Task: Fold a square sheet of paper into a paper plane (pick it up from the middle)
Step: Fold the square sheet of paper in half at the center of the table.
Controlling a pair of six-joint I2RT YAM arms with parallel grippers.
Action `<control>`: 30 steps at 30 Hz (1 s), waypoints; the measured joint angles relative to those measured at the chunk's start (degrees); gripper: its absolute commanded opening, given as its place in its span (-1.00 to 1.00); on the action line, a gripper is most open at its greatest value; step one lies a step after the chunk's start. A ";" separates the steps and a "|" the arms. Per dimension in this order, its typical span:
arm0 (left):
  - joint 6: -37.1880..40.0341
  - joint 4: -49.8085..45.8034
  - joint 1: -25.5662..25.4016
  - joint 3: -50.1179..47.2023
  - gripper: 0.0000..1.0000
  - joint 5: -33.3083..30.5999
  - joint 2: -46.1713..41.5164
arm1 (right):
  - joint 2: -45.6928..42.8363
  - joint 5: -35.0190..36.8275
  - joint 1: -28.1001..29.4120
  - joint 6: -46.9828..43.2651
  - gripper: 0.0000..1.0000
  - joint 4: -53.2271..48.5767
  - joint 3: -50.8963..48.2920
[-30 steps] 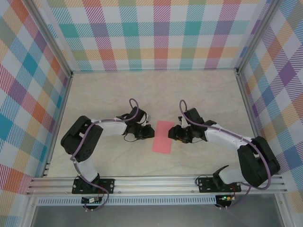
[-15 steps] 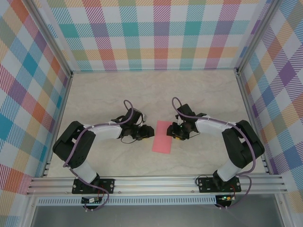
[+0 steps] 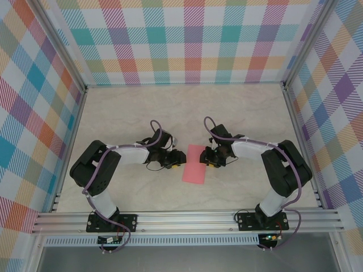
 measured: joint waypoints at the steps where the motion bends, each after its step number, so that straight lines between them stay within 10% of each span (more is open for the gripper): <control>1: 0.00 -0.02 0.00 0.07 -0.17 0.15 0.07 | -0.07 -0.02 0.00 -0.02 -0.28 0.00 0.00; 30: 0.04 -1.55 -0.50 2.58 -0.17 1.25 1.53 | -0.04 -1.01 0.00 -0.07 -0.26 1.81 -0.79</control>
